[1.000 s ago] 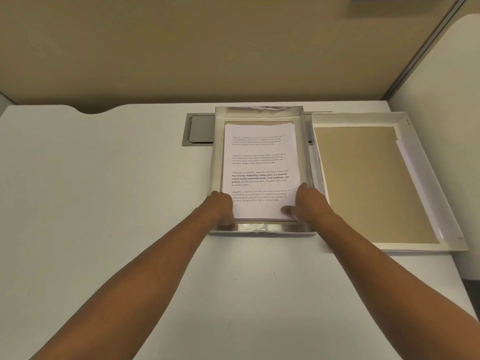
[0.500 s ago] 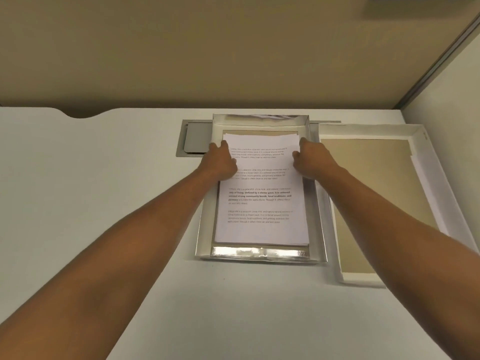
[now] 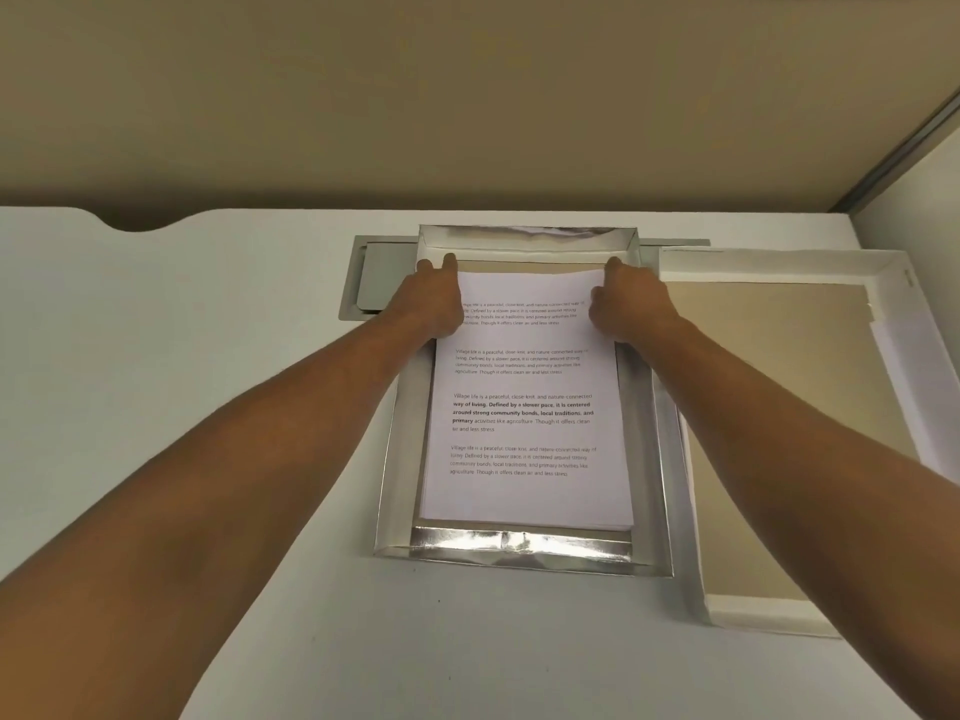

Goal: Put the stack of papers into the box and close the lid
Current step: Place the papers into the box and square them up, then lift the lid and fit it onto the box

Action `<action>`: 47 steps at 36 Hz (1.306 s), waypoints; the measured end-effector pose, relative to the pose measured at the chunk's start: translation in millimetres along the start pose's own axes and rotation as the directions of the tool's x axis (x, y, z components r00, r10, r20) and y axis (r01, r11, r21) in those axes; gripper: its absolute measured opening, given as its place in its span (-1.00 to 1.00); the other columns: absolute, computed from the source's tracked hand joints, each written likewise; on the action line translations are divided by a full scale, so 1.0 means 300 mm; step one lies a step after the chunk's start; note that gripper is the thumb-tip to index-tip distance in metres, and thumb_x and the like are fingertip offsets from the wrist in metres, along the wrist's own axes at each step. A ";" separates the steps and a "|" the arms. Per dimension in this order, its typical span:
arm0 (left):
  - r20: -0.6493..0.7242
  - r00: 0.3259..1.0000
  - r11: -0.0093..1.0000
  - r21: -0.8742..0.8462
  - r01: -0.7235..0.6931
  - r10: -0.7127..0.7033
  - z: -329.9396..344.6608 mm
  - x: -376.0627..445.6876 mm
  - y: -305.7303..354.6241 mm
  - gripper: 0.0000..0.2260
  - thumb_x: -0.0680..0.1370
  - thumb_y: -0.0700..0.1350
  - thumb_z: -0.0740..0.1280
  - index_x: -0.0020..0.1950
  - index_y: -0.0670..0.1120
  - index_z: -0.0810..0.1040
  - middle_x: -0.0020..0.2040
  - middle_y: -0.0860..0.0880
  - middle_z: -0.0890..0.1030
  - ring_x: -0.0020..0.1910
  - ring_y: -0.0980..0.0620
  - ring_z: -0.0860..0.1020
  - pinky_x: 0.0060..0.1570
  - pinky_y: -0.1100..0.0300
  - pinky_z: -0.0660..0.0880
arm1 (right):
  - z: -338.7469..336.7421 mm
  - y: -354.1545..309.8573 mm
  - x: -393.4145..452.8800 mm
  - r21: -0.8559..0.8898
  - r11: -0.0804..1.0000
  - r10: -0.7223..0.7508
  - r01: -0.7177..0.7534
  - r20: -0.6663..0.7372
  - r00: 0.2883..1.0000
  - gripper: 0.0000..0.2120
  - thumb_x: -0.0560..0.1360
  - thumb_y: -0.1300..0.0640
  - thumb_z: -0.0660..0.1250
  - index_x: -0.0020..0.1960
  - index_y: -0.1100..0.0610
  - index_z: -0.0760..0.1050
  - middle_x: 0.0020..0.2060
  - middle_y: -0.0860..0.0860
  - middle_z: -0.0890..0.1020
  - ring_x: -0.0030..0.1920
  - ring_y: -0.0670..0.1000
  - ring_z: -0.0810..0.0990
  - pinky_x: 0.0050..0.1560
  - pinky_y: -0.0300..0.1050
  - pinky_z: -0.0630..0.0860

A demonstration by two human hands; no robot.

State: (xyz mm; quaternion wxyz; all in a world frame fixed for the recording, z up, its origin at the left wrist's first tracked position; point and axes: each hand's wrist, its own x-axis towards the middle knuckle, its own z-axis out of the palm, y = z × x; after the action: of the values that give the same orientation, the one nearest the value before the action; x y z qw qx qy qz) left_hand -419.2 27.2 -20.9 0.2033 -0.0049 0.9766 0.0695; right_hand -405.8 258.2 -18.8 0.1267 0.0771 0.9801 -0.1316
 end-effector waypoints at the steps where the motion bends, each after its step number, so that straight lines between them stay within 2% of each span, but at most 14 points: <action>1: 0.007 1.000 1.000 0.010 -0.002 0.001 -0.001 0.005 0.002 -0.36 0.60 -0.15 0.25 0.61 -0.10 0.00 0.48 -0.29 0.25 0.35 -0.31 0.42 0.23 -0.05 0.45 | -0.001 -0.003 0.009 -0.018 1.000 -0.002 0.002 0.014 1.000 -0.63 0.58 0.15 0.17 0.33 0.32 0.32 0.14 0.29 0.57 0.18 0.28 0.52 -0.07 -0.07 0.36; 4: 0.030 0.999 0.999 0.045 -0.012 0.010 -0.008 0.022 0.007 -0.46 0.61 -0.13 0.23 0.57 -0.10 0.15 0.46 -0.29 0.26 0.31 -0.29 0.44 0.19 -0.01 0.46 | -0.009 -0.019 0.036 -0.083 0.996 -0.009 0.015 0.073 0.997 -0.57 0.58 0.15 0.16 0.40 0.31 0.26 0.19 0.28 0.55 0.21 0.28 0.52 -0.05 -0.06 0.39; 7: 0.027 1.000 0.999 0.053 -0.007 0.005 -0.010 0.032 0.006 -0.55 0.61 -0.14 0.20 0.50 -0.12 0.27 0.41 -0.28 0.30 0.25 -0.29 0.48 0.10 0.01 0.47 | -0.015 -0.029 0.056 -0.128 0.992 -0.012 0.025 0.104 0.995 -0.64 0.57 0.17 0.17 0.32 0.28 0.37 0.21 0.25 0.55 0.20 0.25 0.54 -0.07 -0.08 0.37; 9: 0.023 1.000 0.999 0.050 -0.004 0.002 -0.006 0.034 0.003 -0.56 0.61 -0.15 0.21 0.50 -0.13 0.27 0.39 -0.28 0.32 0.23 -0.28 0.49 0.06 0.01 0.47 | -0.014 -0.030 0.062 -0.144 0.989 -0.011 0.027 0.113 0.994 -0.68 0.55 0.20 0.20 0.27 0.27 0.43 0.19 0.24 0.57 0.18 0.24 0.55 -0.08 -0.09 0.39; 12: 0.018 1.000 0.999 0.033 -0.007 0.006 -0.004 0.034 -0.001 -0.54 0.61 -0.15 0.22 0.51 -0.12 0.24 0.38 -0.27 0.33 0.23 -0.28 0.49 0.04 0.02 0.46 | -0.001 -0.029 0.059 -0.145 0.989 0.000 0.014 0.099 0.995 -0.66 0.55 0.20 0.18 0.29 0.29 0.39 0.19 0.26 0.53 0.18 0.26 0.54 0.00 -0.04 0.44; 18: 0.013 1.000 1.000 -0.004 -0.009 0.009 -0.004 0.021 0.004 -0.52 0.62 -0.15 0.22 0.53 -0.13 0.21 0.41 -0.26 0.31 0.27 -0.28 0.47 0.10 0.01 0.47 | 0.010 -0.031 0.039 -0.151 0.988 -0.017 0.023 0.044 0.999 -0.67 0.56 0.20 0.18 0.29 0.31 0.37 0.20 0.28 0.51 0.18 0.28 0.54 0.09 0.01 0.48; 23: -0.034 0.999 0.996 -0.084 0.016 -0.019 -0.001 -0.007 0.009 -0.48 0.59 -0.18 0.24 0.53 -0.17 0.18 0.38 -0.26 0.37 0.29 -0.28 0.45 0.16 -0.03 0.45 | -0.025 -0.020 -0.024 -0.035 0.998 -0.058 0.055 -0.117 0.991 -0.66 0.57 0.15 0.22 0.31 0.25 0.35 0.17 0.26 0.49 0.14 0.32 0.53 -0.04 0.03 0.46; 26: -0.072 0.996 0.988 -0.150 0.033 -0.044 0.008 -0.033 0.014 -0.47 0.58 -0.18 0.25 0.52 -0.20 0.18 0.33 -0.26 0.43 0.28 -0.27 0.47 0.14 -0.03 0.46 | -0.055 0.026 -0.093 0.070 0.996 -0.041 0.057 -0.209 0.977 -0.60 0.59 0.09 0.21 0.38 0.21 0.34 0.19 0.27 0.50 0.16 0.33 0.53 0.05 0.07 0.47; 28: -0.088 0.994 0.980 -0.190 0.051 -0.069 0.013 -0.054 0.018 -0.43 0.57 -0.17 0.26 0.54 -0.20 0.15 0.33 -0.26 0.44 0.28 -0.28 0.47 0.15 -0.05 0.47 | -0.061 0.076 -0.155 0.136 0.991 0.018 0.012 -0.217 0.976 -0.58 0.59 0.07 0.21 0.41 0.19 0.35 0.21 0.26 0.51 0.17 0.31 0.53 0.07 0.06 0.47; 32: -0.106 0.988 0.961 -0.265 0.085 -0.116 0.027 -0.109 0.030 -0.37 0.58 -0.17 0.22 0.59 -0.18 0.01 0.39 -0.28 0.38 0.31 -0.31 0.44 0.18 -0.07 0.45 | -0.030 0.185 -0.308 0.222 0.971 0.127 -0.086 -0.176 0.976 -0.58 0.59 0.02 0.23 0.38 0.18 0.40 0.17 0.23 0.56 0.11 0.26 0.58 -0.06 -0.06 0.40; 35: -0.088 0.988 0.941 -0.328 0.089 -0.124 0.035 -0.167 0.048 -0.34 0.60 -0.15 0.19 0.61 -0.14 -0.09 0.46 -0.26 0.29 0.37 -0.29 0.39 0.23 -0.09 0.43 | 0.001 0.239 -0.422 0.257 0.955 0.183 -0.150 -0.112 0.977 -0.55 0.58 -0.04 0.25 0.37 0.18 0.39 0.11 0.20 0.60 0.09 0.22 0.59 -0.05 -0.06 0.42; 42: -0.194 0.979 0.932 -0.362 -0.011 -0.064 0.062 -0.324 0.085 -0.40 0.64 -0.10 0.15 0.61 -0.14 -0.05 0.47 -0.26 0.30 0.41 -0.26 0.34 0.33 -0.12 0.41 | 0.034 0.288 -0.605 0.219 0.946 0.245 -0.241 0.012 0.970 -0.49 0.56 -0.09 0.28 0.38 0.19 0.39 0.16 0.19 0.58 0.13 0.19 0.58 -0.05 -0.10 0.40; 47: -0.160 0.986 0.920 -0.390 -0.029 -0.036 0.107 -0.438 0.103 -0.40 0.65 -0.08 0.14 0.62 -0.11 -0.07 0.50 -0.23 0.28 0.43 -0.24 0.32 0.35 -0.08 0.37 | 0.044 0.291 -0.689 0.125 0.956 0.261 -0.266 0.061 0.964 -0.55 0.55 -0.09 0.28 0.28 0.21 0.46 0.08 0.14 0.63 0.06 0.16 0.60 -0.14 -0.14 0.38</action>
State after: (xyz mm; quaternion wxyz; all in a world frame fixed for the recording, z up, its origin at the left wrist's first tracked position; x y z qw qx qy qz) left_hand -287.2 59.7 6.4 0.1173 -0.0528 0.9564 0.2621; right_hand -189.0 313.5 3.6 0.1590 0.2123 0.9473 -0.1796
